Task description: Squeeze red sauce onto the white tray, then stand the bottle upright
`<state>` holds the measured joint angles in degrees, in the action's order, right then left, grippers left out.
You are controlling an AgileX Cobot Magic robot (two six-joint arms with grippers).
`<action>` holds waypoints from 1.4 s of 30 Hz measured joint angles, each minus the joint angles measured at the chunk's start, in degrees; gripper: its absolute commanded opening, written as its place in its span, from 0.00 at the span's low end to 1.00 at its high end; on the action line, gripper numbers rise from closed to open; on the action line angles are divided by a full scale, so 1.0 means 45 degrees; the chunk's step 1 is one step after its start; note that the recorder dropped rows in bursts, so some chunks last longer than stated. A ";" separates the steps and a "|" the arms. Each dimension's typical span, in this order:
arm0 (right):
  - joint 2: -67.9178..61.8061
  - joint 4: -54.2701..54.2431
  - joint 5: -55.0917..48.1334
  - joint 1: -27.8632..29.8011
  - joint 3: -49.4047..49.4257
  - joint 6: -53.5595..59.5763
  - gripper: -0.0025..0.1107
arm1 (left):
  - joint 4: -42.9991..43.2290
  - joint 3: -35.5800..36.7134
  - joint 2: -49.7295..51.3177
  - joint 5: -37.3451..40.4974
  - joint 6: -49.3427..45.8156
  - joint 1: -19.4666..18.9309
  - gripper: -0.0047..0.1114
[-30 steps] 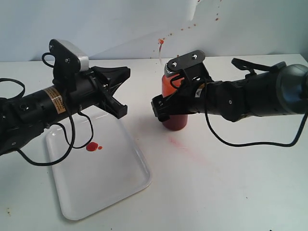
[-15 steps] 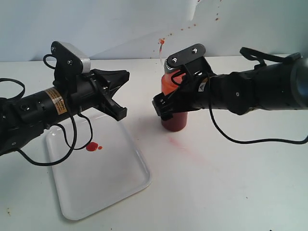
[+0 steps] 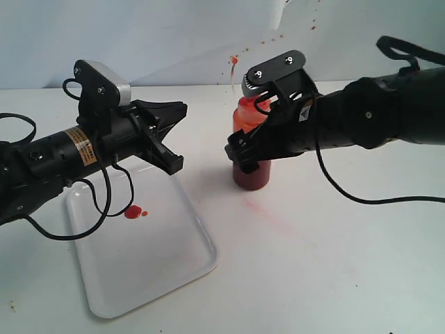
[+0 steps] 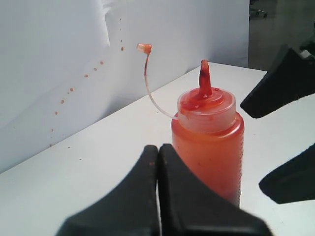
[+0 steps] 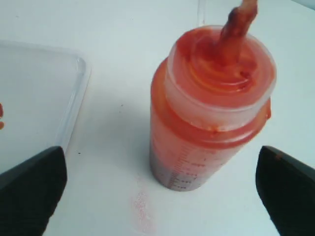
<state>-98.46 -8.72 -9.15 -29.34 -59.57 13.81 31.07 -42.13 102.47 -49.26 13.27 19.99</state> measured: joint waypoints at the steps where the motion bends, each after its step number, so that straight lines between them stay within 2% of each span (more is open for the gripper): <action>1: 0.0197 0.0000 0.0086 0.0000 0.0201 -0.0099 0.81 | 0.0000 0.0000 0.0000 0.0000 0.0000 0.0000 0.04; 4: 0.1306 0.0000 0.1190 0.0000 0.1747 -0.0572 0.72 | 0.0000 0.0000 0.0000 0.0000 0.0000 0.0000 0.04; 9: 0.3039 -0.0171 0.2385 0.0000 0.3376 -0.0968 0.53 | 0.0000 0.0000 0.0000 0.0000 0.0000 0.0000 0.04; 13: 0.4748 -0.0219 0.2728 0.0000 0.4680 -0.0804 0.29 | 0.0000 0.0000 -0.0026 0.0000 0.0000 0.0000 0.04; 17: 0.6696 -0.0296 0.4285 0.0000 0.6317 -0.0632 0.02 | -0.0460 0.0358 -0.0607 0.0032 0.0000 0.0000 0.04; 22: 0.9114 -0.0594 0.6551 0.0000 0.8139 -0.0422 0.02 | -0.1806 0.1253 -0.2189 0.0043 0.0000 0.0000 0.04; 26: 1.0571 -0.2214 0.8284 0.0000 0.9134 0.0680 0.02 | -0.1996 0.1699 -0.3599 0.0691 -0.0024 0.0000 0.04; 29: 1.1176 -0.3879 0.9158 0.0000 0.9484 0.1703 0.02 | -0.2018 0.1808 -0.4479 0.1847 -0.0024 0.0000 0.04; 35: 1.1516 -0.5489 0.9537 0.0000 0.9601 0.2669 0.02 | -0.2056 0.1866 -0.6202 0.4045 0.0240 0.0000 0.04; 42: 1.1516 -0.5627 0.9584 0.0000 0.9601 0.2755 0.02 | -0.2056 0.1883 -0.8030 0.5055 0.0826 0.0000 0.04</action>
<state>-46.63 -34.04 33.98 -29.34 -16.36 26.21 21.82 -33.66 66.33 -26.51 16.99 19.99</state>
